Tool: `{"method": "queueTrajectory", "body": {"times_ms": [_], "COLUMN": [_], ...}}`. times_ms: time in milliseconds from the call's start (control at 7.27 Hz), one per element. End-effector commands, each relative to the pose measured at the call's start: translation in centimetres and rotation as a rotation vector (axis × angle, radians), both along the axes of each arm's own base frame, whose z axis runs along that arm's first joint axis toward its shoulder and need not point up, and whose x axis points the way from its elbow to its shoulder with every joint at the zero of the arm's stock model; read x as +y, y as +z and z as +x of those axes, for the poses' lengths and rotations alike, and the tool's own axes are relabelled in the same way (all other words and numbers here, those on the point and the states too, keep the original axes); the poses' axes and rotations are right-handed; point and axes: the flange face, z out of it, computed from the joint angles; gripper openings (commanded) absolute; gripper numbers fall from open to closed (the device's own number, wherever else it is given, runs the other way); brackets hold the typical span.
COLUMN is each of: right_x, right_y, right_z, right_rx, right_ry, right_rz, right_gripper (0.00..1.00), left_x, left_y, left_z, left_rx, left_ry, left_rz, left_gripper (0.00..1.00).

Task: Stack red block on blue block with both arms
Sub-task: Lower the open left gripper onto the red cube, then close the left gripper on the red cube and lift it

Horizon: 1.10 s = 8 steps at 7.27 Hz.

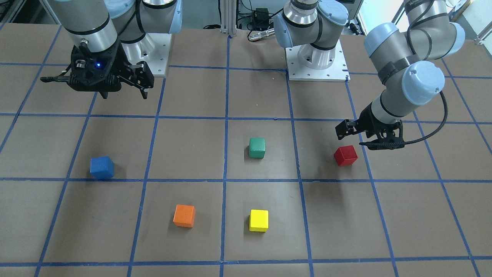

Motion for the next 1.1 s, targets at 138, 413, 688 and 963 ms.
{"method": "queueTrajectory", "body": {"times_ms": [138,413,688,963], "right_x": [0.0,0.0,0.0,0.0], "right_y": [-0.1,-0.1,0.0,0.0], "right_z": [0.0,0.0,0.0,0.0], "right_rx": [0.002,0.001,0.000,0.000], "right_ry": [0.002,0.003,0.005,0.005], "right_rz": [0.003,0.003,-0.002,-0.002], "right_gripper": [1.00,1.00,1.00,1.00], "left_x": [-0.3,-0.9,-1.3,-2.9], "left_y": [-5.4,-6.8,-6.2,-4.0], "left_z": [1.0,1.1,1.3,0.8], "left_rx": [0.004,0.000,-0.002,-0.008], "left_ry": [0.004,-0.001,-0.018,-0.038], "left_rz": [-0.031,-0.038,-0.051,-0.083], "left_gripper": [1.00,0.83,0.14,0.10]}}
